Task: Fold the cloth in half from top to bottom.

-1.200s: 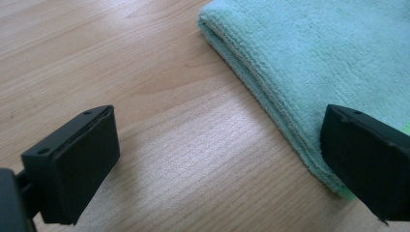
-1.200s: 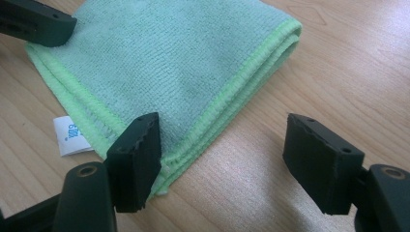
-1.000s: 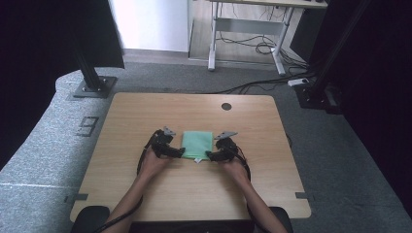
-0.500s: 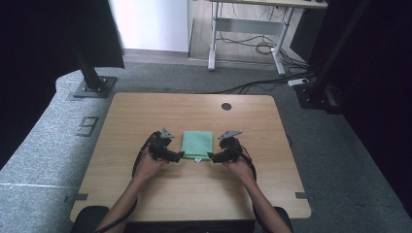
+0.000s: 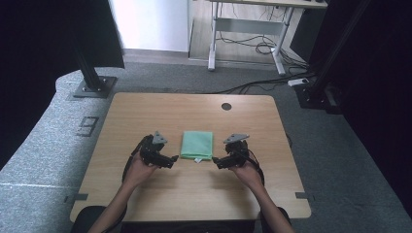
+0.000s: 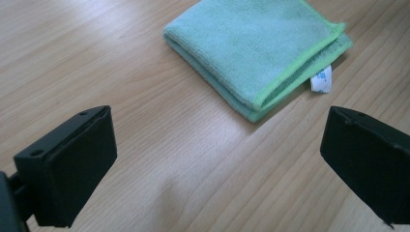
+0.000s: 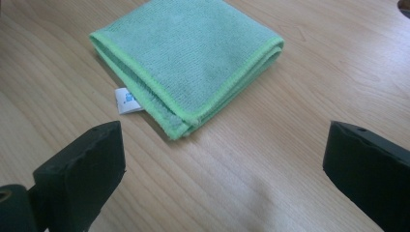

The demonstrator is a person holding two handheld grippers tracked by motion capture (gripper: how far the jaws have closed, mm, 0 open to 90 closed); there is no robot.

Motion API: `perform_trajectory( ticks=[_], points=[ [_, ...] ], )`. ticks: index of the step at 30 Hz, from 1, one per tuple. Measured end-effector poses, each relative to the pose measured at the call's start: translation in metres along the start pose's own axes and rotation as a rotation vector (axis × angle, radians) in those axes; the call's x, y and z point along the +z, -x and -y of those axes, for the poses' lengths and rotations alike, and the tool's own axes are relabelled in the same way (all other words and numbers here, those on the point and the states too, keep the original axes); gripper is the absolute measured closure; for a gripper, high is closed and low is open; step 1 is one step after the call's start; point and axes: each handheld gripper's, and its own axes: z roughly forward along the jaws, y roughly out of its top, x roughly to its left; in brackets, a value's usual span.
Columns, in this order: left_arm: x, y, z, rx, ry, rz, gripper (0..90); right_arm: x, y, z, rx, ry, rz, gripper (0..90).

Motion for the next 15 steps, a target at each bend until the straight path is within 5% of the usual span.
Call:
perform_trajectory(
  ticks=[15],
  points=[
    [-0.025,0.001,0.017,0.021,0.005,-0.014,0.0,-0.030,0.001,0.014,0.005,0.024,0.016,1.4]
  ],
)
